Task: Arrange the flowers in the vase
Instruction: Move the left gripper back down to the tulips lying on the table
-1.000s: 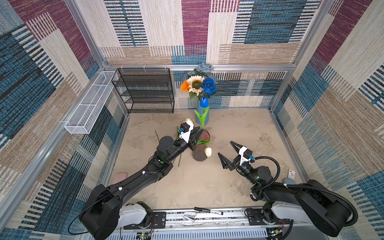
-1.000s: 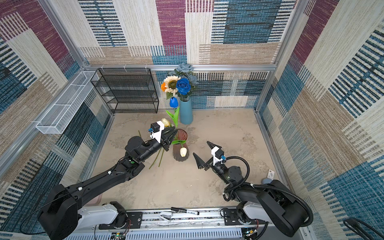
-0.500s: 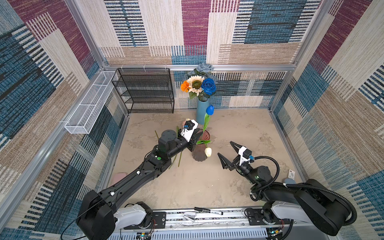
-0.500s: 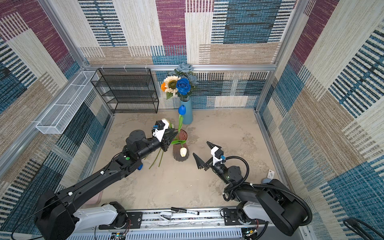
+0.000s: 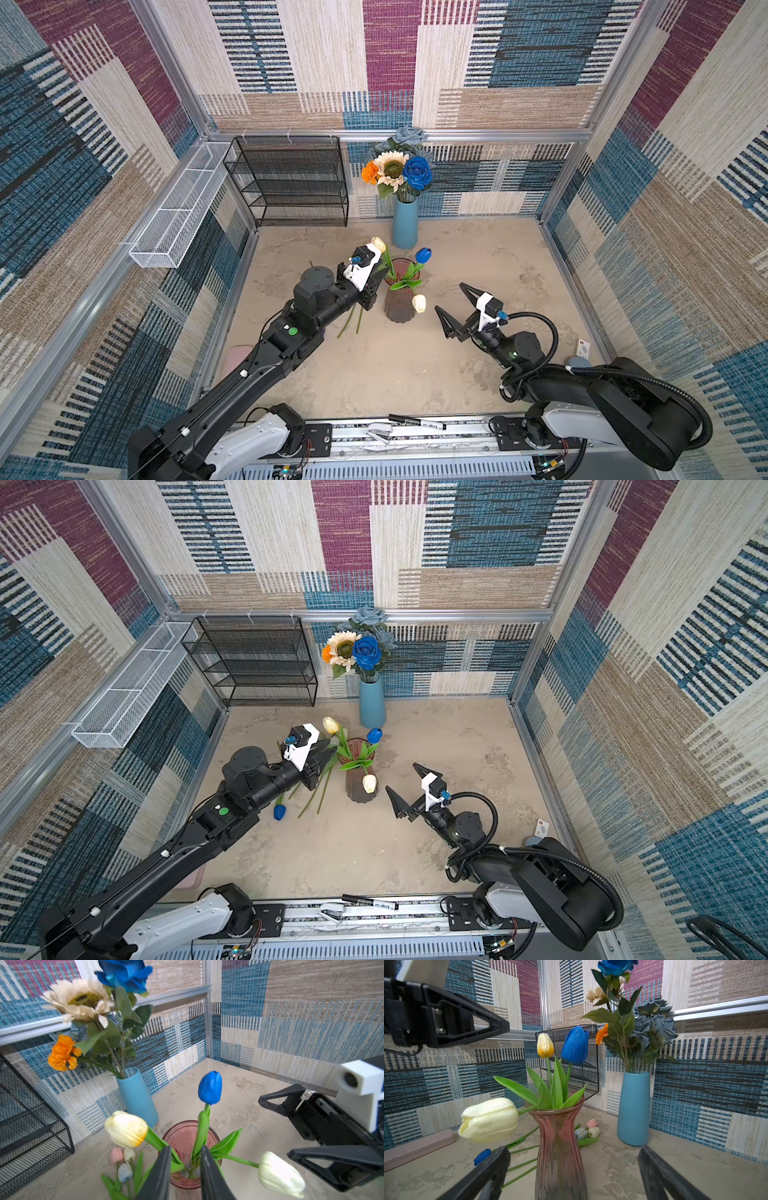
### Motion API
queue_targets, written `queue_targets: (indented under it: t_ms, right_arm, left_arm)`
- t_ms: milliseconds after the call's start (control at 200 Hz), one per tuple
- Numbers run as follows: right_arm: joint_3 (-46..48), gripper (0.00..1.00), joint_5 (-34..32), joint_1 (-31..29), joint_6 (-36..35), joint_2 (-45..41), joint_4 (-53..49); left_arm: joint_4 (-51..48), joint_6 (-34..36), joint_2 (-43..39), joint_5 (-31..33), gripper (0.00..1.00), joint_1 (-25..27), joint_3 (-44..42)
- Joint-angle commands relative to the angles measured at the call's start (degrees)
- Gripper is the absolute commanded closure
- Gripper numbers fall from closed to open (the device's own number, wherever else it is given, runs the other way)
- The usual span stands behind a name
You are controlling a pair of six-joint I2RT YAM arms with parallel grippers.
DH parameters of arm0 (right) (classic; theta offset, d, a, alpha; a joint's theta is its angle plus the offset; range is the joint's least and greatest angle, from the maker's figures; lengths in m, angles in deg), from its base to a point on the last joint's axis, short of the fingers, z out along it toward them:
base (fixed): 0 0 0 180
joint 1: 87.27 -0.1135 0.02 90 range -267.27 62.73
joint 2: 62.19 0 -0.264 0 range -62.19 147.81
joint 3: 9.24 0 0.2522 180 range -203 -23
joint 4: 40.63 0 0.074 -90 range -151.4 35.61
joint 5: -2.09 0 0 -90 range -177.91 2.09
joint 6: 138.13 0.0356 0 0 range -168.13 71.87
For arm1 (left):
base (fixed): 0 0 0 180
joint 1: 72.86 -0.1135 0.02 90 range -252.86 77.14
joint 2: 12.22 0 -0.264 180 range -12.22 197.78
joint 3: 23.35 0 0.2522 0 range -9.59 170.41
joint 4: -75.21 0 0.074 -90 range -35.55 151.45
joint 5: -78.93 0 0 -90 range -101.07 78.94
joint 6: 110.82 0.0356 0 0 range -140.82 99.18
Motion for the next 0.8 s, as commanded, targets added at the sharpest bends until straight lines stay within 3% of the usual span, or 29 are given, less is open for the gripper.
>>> queue_targets:
  t_ms: [0, 170, 301, 491, 797]
  right_arm:
    - [-0.37, 0.0, -0.36, -0.01, 0.41, 0.19, 1.78]
    - [-0.11, 0.0, -0.54, -0.04, 0.5, -0.71, 1.54]
    - [-0.11, 0.0, -0.63, -0.05, 0.5, -0.59, 1.65]
    - [-0.11, 0.0, -0.48, -0.04, 0.46, -0.69, 1.54]
    - [0.11, 0.0, -0.68, -0.02, 0.15, -1.69, 1.18]
  left_arm:
    - [0.79, 1.23, -1.98, 6.29, 0.71, -1.09, 0.55]
    - [-1.86, -7.07, -4.85, 21.57, 0.68, -10.74, -0.24]
    - [-12.29, -17.62, -2.72, 25.22, 0.69, -21.43, 1.57]
    - [-25.51, -23.89, 8.94, 19.75, 0.65, -28.3, 5.79]
    - [-34.52, -20.93, 28.36, 3.57, 0.65, -28.33, 11.97]
